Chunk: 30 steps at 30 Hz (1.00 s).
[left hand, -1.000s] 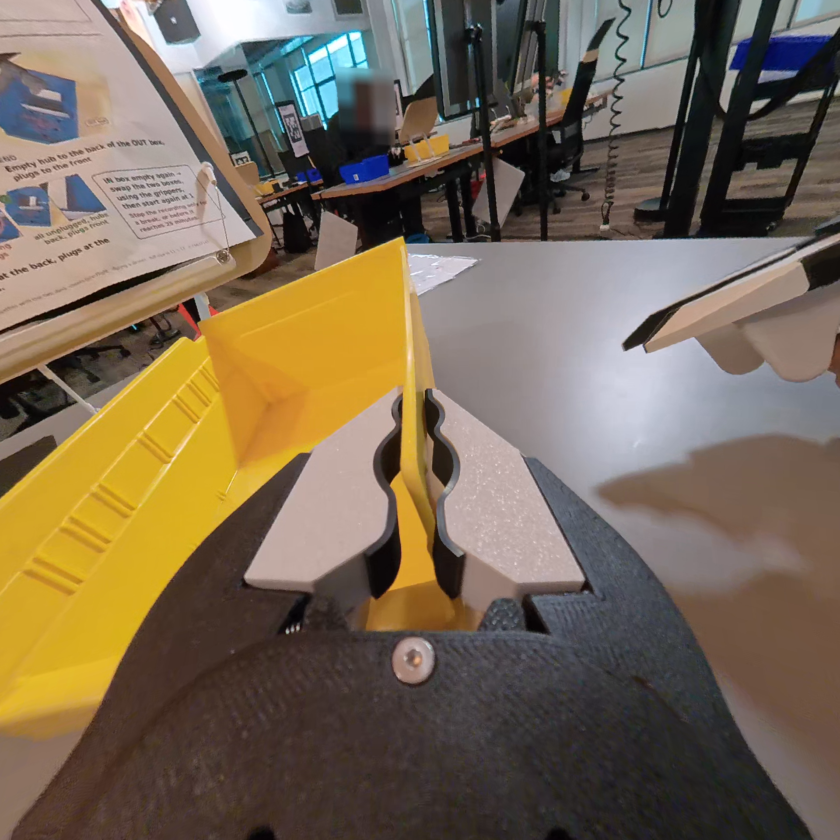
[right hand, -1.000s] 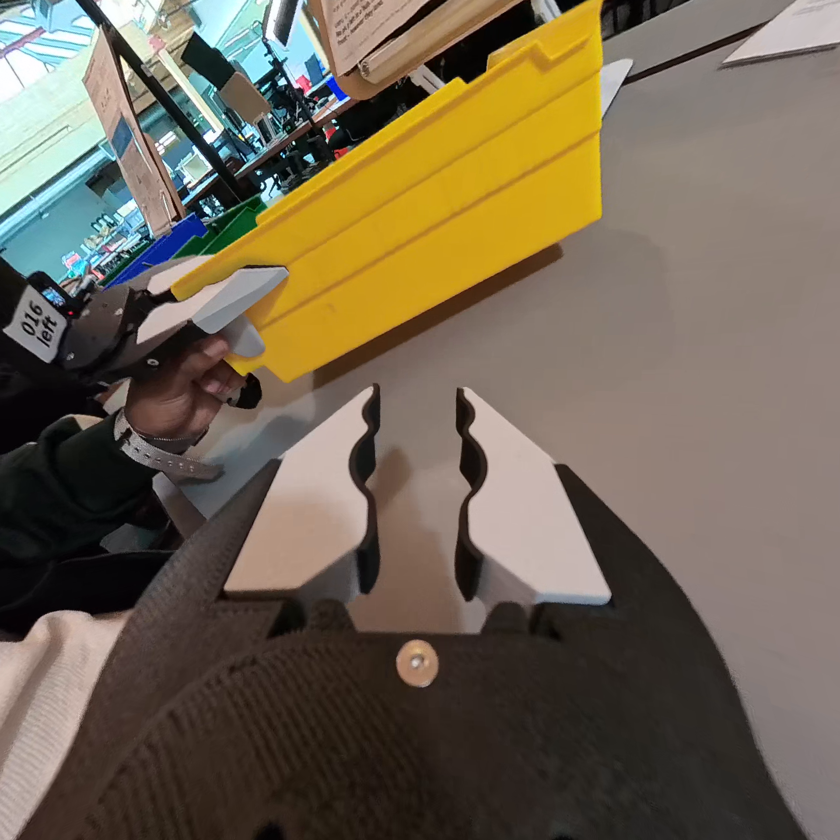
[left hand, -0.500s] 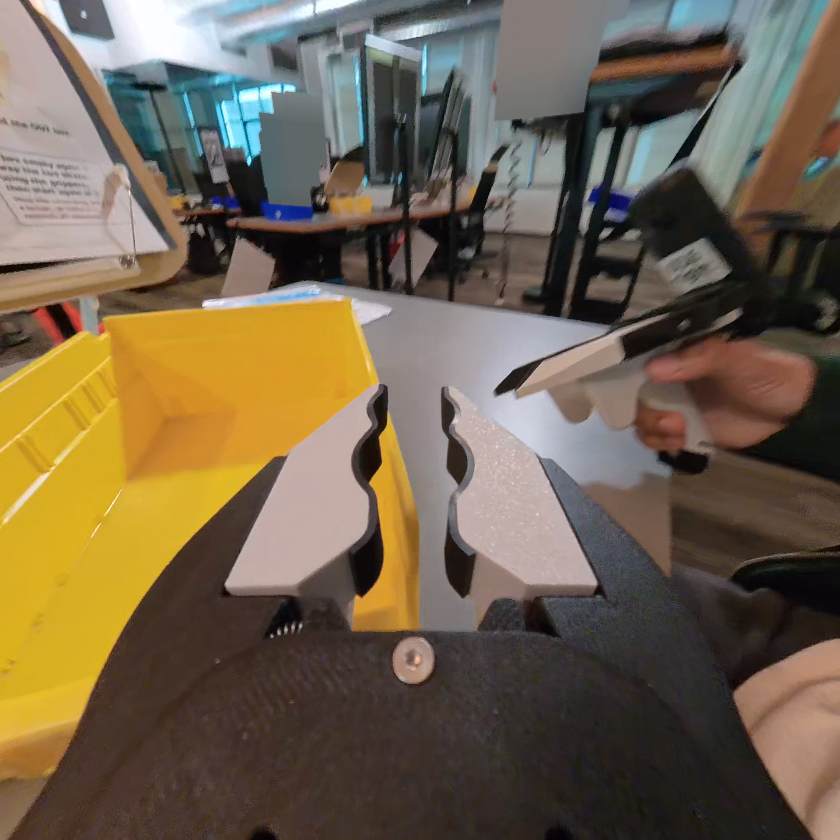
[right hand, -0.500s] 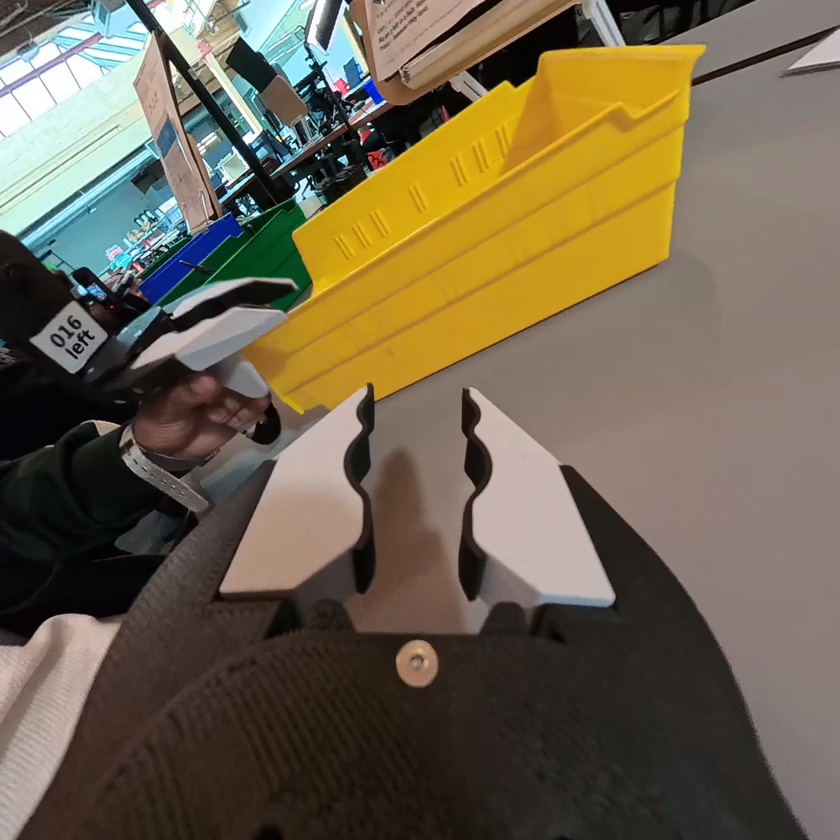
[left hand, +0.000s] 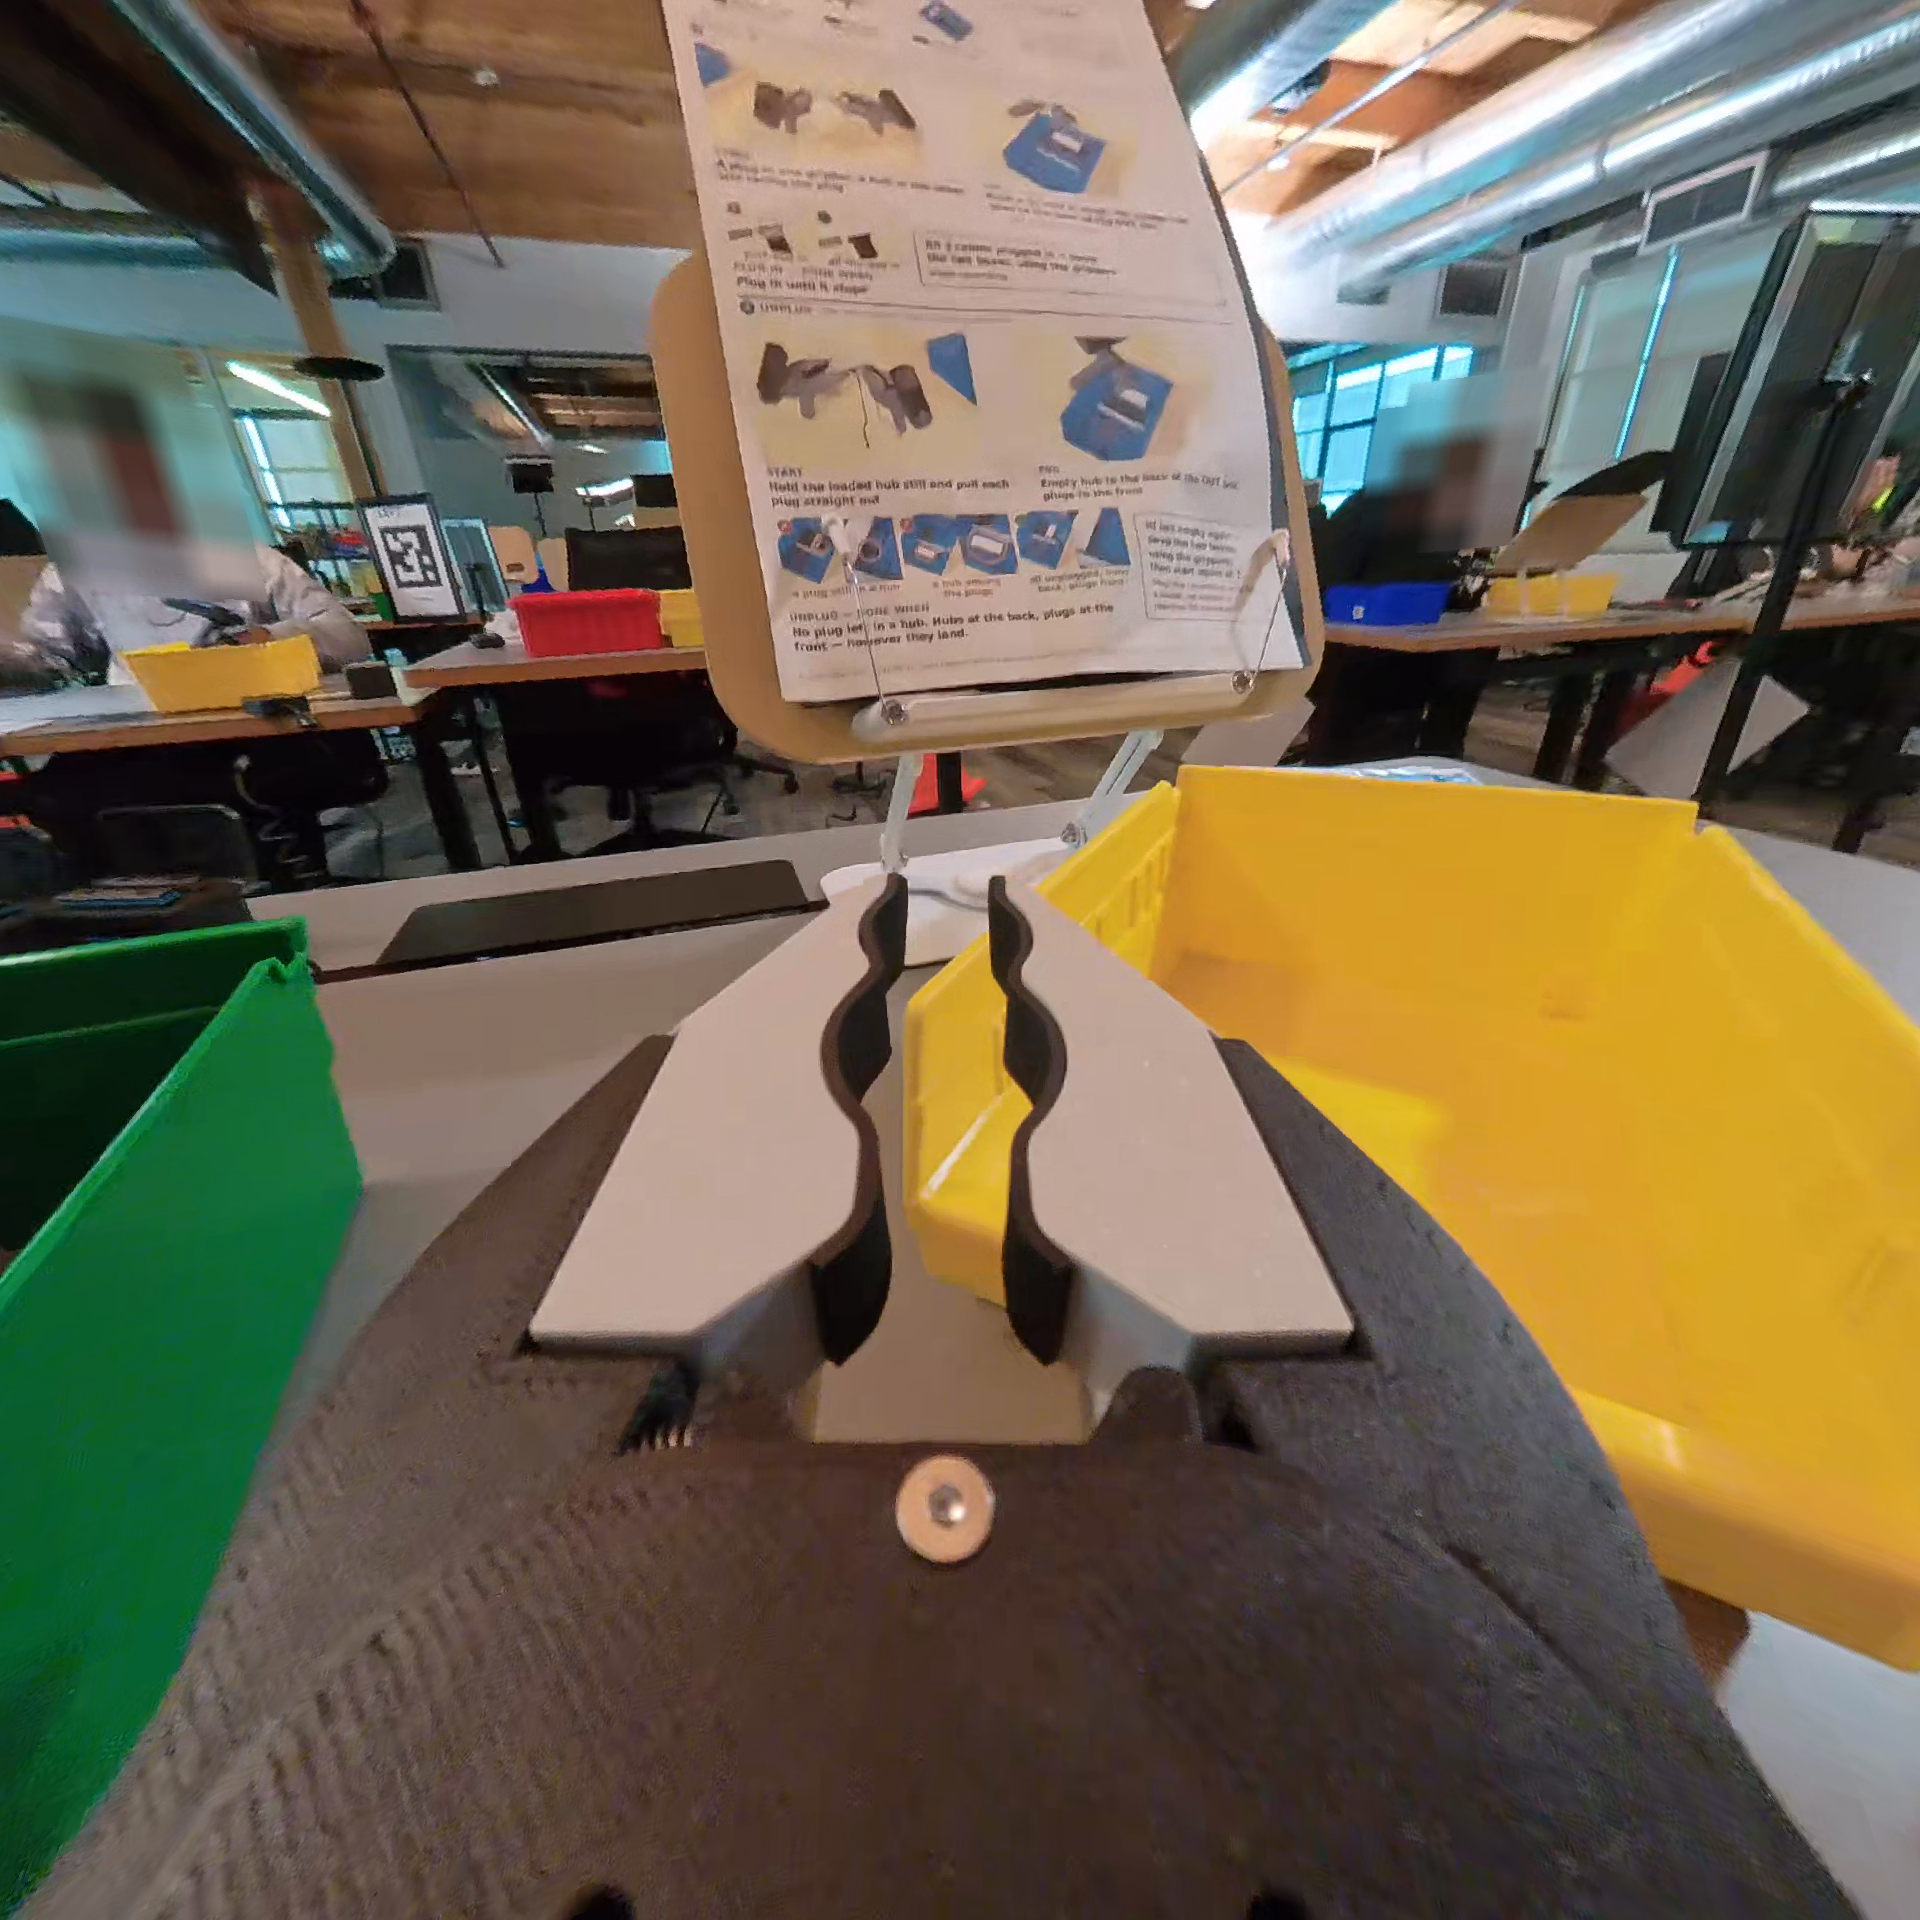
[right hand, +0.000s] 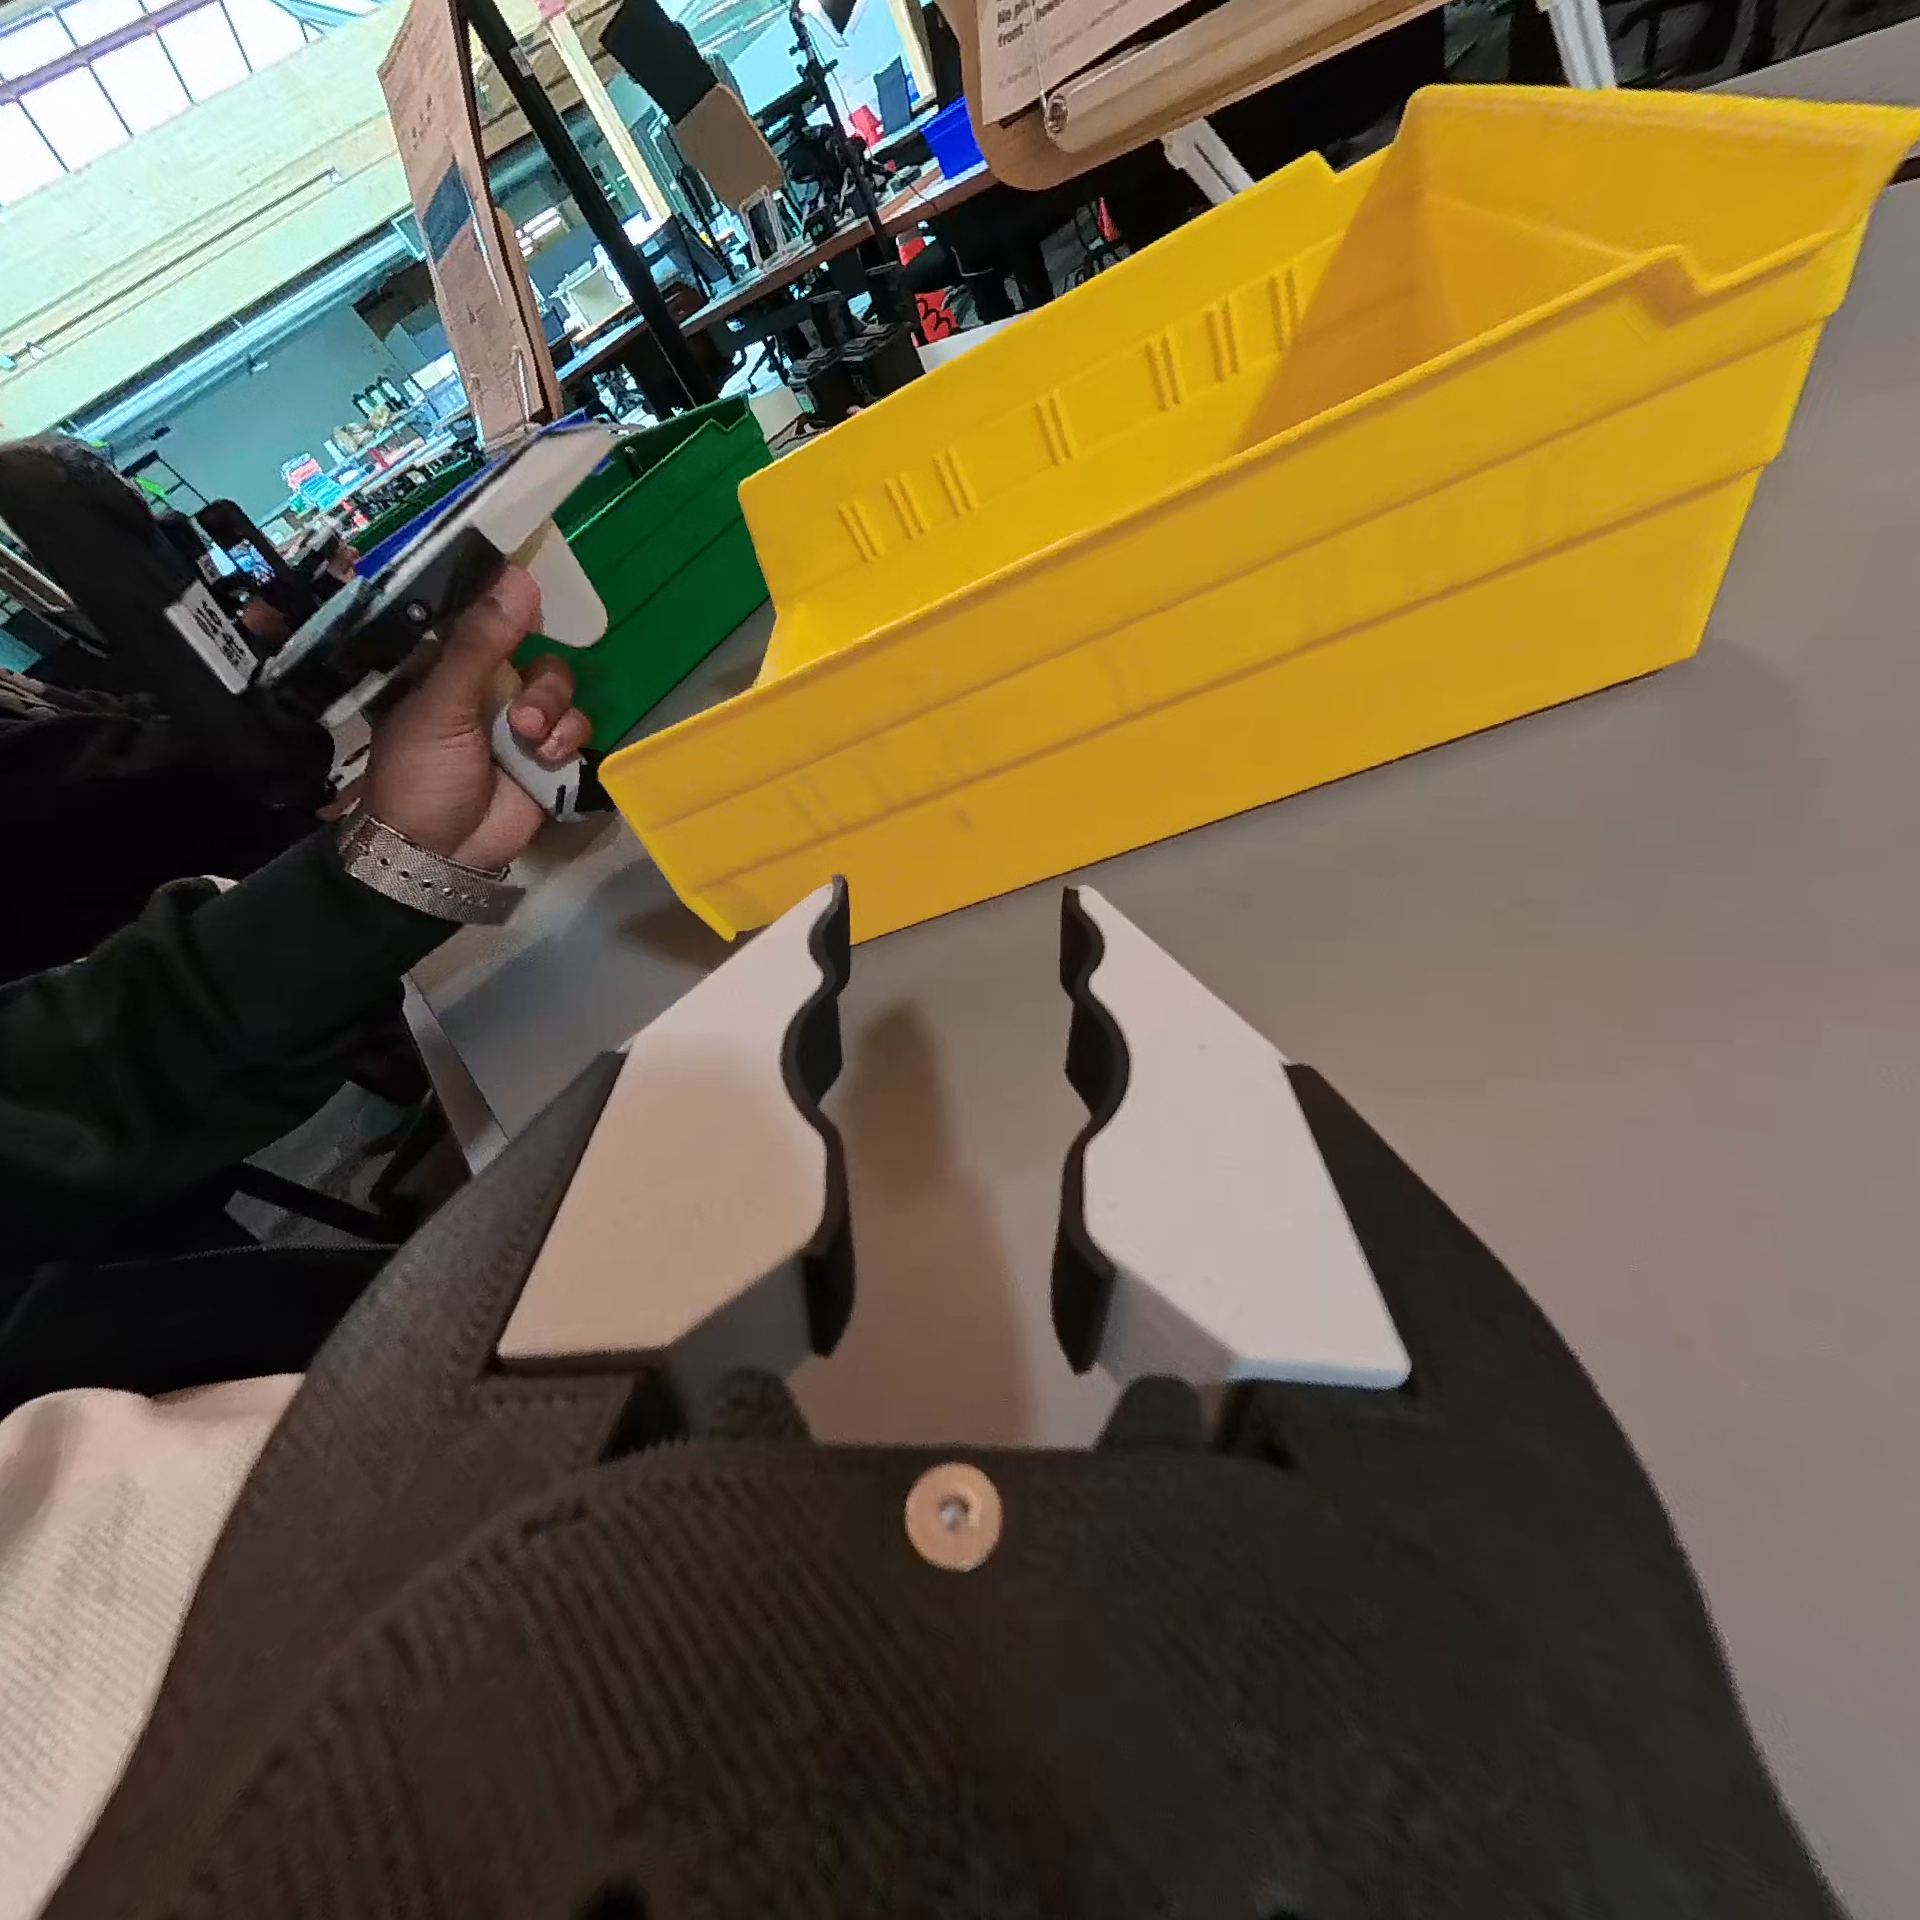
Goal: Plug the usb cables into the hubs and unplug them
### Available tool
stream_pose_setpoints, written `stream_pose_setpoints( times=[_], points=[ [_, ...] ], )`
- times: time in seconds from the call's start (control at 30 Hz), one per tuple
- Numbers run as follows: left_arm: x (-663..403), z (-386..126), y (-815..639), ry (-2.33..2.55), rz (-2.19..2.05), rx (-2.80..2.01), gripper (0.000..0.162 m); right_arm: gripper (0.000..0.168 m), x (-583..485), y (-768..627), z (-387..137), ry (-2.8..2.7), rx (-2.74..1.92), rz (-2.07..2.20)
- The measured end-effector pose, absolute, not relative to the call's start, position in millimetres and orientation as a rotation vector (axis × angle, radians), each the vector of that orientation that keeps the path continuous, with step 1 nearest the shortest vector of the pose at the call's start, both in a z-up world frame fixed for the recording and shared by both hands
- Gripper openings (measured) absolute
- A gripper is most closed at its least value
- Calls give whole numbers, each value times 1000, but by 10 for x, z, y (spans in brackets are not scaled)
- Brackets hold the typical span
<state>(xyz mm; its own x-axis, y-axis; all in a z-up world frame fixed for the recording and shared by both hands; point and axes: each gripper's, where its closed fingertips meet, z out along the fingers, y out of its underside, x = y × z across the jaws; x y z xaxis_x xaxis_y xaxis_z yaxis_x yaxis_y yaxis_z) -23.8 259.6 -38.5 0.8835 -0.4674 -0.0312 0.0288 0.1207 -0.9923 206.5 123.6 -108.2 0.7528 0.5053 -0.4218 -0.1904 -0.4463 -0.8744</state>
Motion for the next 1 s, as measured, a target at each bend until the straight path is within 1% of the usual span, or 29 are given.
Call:
stream_pose_setpoints(
  times=[0.1, 0.4, 0.5, 0.6, 0.63, 0.67, 0.7, 0.77, 0.83, 0.93, 0.97, 1.0],
  points=[
    [-256, -378, 2621, 358, -343, -1402, 20, 41, 2061, 1222, -1087, -263, -1877, 778],
    [-300, -657, 3032, 312, -344, -1539, 55, 44, 2210, 1113, -1101, -222, -1883, 712],
    [-156, -845, 3113, 357, -445, -1651, 56, 45, 2281, 1078, -1099, -187, -1881, 699],
    [27, -989, 3077, 411, -564, -1723, 47, 47, 2307, 1056, -1091, -176, -1877, 691],
    [102, -1015, 3034, 445, -592, -1730, 41, 48, 2295, 1052, -1083, -183, -1873, 694],
    [129, -1024, 3015, 454, -586, -1731, 45, 51, 2276, 1050, -1084, -194, -1873, 695],
    [139, -1013, 2996, 466, -565, -1719, 41, 53, 2251, 1047, -1093, -211, -1876, 695],
    [209, -1002, 2914, 521, -571, -1704, 29, 58, 2191, 1041, -1134, -251, -1894, 692],
    [377, -1003, 2759, 606, -668, -1686, 15, 63, 2146, 1036, -1171, -287, -1911, 676],
    [690, -1013, 2448, 753, -823, -1651, 11, 73, 2139, 1042, -1191, -345, -1920, 627],
    [797, -1018, 2322, 817, -860, -1634, 11, 80, 2171, 1056, -1204, -358, -1927, 596],
    [908, -1019, 2180, 883, -899, -1611, 16, 82, 2215, 1075, -1215, -365, -1932, 564]
  ],
)
